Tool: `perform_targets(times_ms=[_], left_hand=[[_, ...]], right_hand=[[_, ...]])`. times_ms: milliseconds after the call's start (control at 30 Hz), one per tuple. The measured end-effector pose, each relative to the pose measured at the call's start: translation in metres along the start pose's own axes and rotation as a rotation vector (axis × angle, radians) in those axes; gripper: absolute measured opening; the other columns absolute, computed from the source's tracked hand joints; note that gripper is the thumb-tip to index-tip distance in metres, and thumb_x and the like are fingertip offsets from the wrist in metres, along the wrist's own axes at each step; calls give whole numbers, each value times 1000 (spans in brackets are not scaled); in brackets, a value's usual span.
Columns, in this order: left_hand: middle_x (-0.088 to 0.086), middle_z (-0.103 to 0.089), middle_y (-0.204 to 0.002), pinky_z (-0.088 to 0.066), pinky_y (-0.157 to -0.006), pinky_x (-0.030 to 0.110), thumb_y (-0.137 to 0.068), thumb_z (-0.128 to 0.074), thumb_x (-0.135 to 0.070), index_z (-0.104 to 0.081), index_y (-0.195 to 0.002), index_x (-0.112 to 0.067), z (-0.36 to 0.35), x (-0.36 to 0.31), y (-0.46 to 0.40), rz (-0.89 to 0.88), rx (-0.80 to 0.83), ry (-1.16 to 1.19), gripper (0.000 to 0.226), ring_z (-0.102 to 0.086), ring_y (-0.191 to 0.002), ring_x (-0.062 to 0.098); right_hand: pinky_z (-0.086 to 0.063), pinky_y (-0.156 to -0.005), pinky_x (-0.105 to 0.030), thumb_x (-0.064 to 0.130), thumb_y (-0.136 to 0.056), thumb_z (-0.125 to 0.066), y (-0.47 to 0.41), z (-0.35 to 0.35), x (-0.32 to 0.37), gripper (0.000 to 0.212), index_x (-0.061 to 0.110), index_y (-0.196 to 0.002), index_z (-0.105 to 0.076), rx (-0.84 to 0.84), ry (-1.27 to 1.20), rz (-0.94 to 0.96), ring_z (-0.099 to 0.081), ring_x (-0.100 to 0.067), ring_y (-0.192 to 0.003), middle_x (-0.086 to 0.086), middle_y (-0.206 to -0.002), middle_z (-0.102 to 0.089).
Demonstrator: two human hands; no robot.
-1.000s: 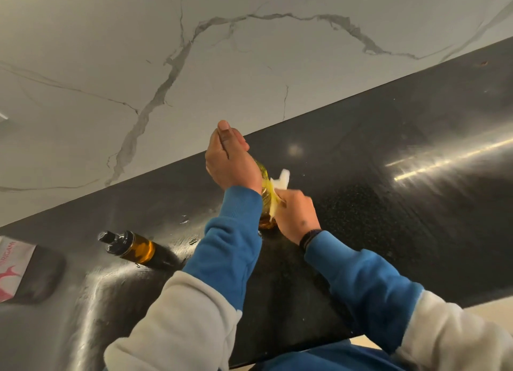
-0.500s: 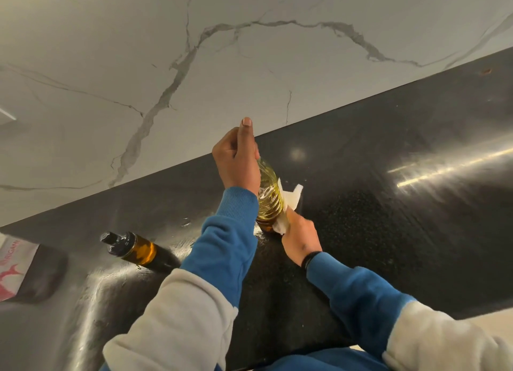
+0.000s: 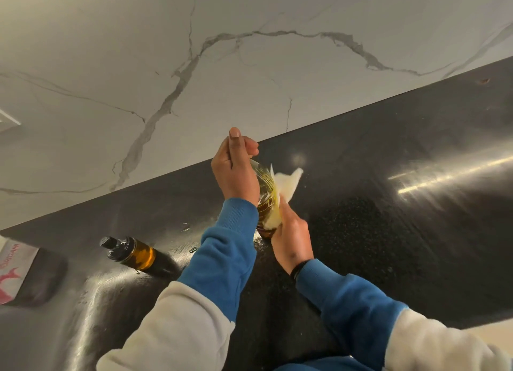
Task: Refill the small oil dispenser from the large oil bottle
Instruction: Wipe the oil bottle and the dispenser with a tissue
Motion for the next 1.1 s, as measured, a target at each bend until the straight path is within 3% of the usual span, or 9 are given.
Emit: perform_targets(times_ms=[167,300,367,500,633,733,833,933,1100], left_hand=[[-4,-55,-62,-47,-71,22,-107,-37,-35,-58,-71,-20,0,-3,17,-11,-89,-43,44,-55,-65,12],[1,-49,-57,-46,-68,30,-107,-37,-29,-51,-64,-15,-4,-4,9,-21,-23,-3,48,-49,-57,11],[0,-46,-53,-46,-67,35,-108,-38,-24,-48,-60,-12,-7,-4,5,-11,31,41,51,-45,-55,15],[9,-39,-51,-46,-61,29,-105,-47,-17,-44,-57,2,-11,-3,2,38,82,103,52,-38,-51,18],[-4,-41,-45,-40,-57,25,-102,-52,-15,-42,-52,-8,-13,-2,0,29,111,36,52,-38,-47,13],[-1,-44,-46,-44,-62,35,-105,-45,-18,-47,-57,-7,-10,0,0,43,108,52,49,-41,-50,19],[1,-52,-53,-50,-76,42,-107,-39,-22,-50,-70,-8,-10,-3,2,11,105,5,40,-50,-60,20],[2,-58,-65,-46,-74,21,-108,-38,-23,-51,-76,-9,-5,-6,7,-37,15,-81,37,-54,-65,9],[-5,-56,-62,-47,-70,23,-107,-39,-32,-51,-67,-22,-5,-10,17,-52,-99,-145,43,-54,-62,9]], right_hand=[[-17,-124,-41,-5,-92,-46,9,-18,-54,67,14,-154,-28,319,337,-172,-5,-27,-153,-10,-158,-32],[-27,-120,-38,7,-99,-51,1,-14,-56,34,4,-132,-55,234,354,-172,-23,-33,-148,-15,-162,-18],[-41,-111,-36,6,-99,-49,-2,-5,-46,22,2,-117,-61,158,168,-229,-45,-31,-134,-17,-155,-33],[-49,-67,-27,1,-96,-38,-8,34,20,31,11,-110,-64,-148,-155,-45,-64,-25,-80,-9,-90,-69],[-47,-91,-10,-5,-91,-43,-10,48,85,54,10,-142,-49,-168,-262,202,-61,-7,-107,1,-119,-64],[-49,-100,-26,-4,-92,-42,-5,43,75,48,5,-139,-51,-233,-160,289,-62,-18,-115,-12,-127,-64],[-54,-93,-27,-4,-94,-45,-4,18,7,41,11,-131,-54,-60,-13,22,-65,-17,-101,-7,-110,-68],[-52,-97,-37,-1,-95,-47,9,-5,-48,43,17,-133,-51,193,143,-260,-63,-23,-111,-7,-114,-65],[-50,-68,-32,6,-96,-43,-11,18,-10,24,13,-100,-66,20,-13,-160,-62,-21,-74,-5,-81,-67]])
Point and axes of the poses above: each hand's wrist, its own y-axis away from the middle knuckle, its own z-axis out of the back of the hand, x = y × z, the point moved 9 cm from there along -y, towards the middle knuckle
